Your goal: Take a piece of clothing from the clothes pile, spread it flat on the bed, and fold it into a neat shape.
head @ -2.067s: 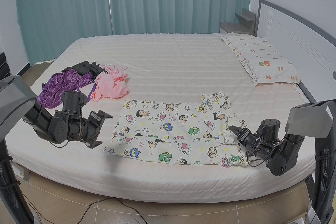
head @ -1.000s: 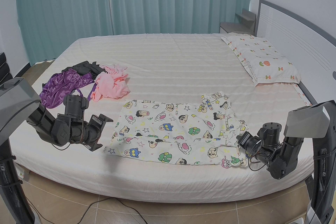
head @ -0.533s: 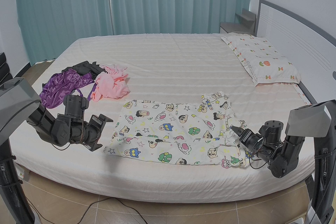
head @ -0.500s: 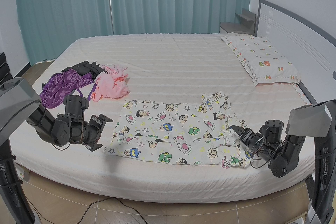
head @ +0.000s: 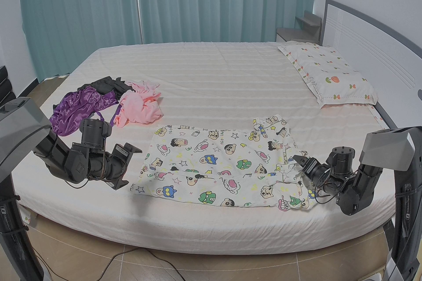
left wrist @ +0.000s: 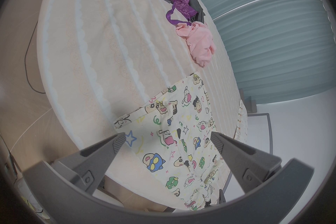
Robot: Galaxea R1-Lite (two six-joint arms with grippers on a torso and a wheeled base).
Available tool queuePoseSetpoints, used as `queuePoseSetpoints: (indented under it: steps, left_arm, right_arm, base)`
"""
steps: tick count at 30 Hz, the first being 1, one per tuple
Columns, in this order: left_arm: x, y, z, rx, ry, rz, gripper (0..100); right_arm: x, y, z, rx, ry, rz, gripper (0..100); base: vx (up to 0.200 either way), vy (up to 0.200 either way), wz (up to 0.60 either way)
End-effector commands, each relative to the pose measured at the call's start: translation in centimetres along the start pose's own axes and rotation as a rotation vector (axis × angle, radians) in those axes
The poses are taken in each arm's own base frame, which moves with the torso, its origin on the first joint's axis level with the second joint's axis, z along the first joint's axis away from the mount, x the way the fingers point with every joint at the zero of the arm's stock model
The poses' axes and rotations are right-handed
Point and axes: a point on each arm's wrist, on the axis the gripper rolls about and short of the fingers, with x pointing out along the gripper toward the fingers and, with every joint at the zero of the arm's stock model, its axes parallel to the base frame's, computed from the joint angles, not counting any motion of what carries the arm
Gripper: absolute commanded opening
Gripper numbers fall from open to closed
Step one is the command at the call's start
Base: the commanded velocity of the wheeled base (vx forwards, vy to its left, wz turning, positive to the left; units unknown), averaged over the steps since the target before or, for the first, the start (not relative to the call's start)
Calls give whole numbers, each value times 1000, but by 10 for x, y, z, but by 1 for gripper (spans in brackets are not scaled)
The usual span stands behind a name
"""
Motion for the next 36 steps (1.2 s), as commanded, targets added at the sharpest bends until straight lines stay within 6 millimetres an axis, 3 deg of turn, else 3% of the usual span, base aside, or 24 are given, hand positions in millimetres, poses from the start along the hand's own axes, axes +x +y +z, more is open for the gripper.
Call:
queuePoseSetpoints:
  steps: [1, 2, 16, 30, 36]
  left_arm:
    - [1, 0, 0, -1, -1, 1, 100]
    - [1, 0, 0, -1, -1, 1, 100]
    - [0, 0, 0, -1, -2, 0, 100]
    - [0, 0, 0, 1, 0, -1, 100]
    - [0, 0, 0, 1, 0, -1, 100]
  right_arm:
    - [1, 0, -2, -1, 6, 1, 100]
    - [1, 0, -2, -1, 7, 0, 0]
    - [-10, 1, -5, -11, 18, -17, 0]
    - [-33, 36, -7, -154, -69, 13, 0]
    - [-29, 50, 3, -195, -90, 36, 0]
  base:
    - [0, 0, 0]
    - [0, 0, 0]
    - [0, 0, 0]
    - [0, 0, 0]
    - [0, 0, 0]
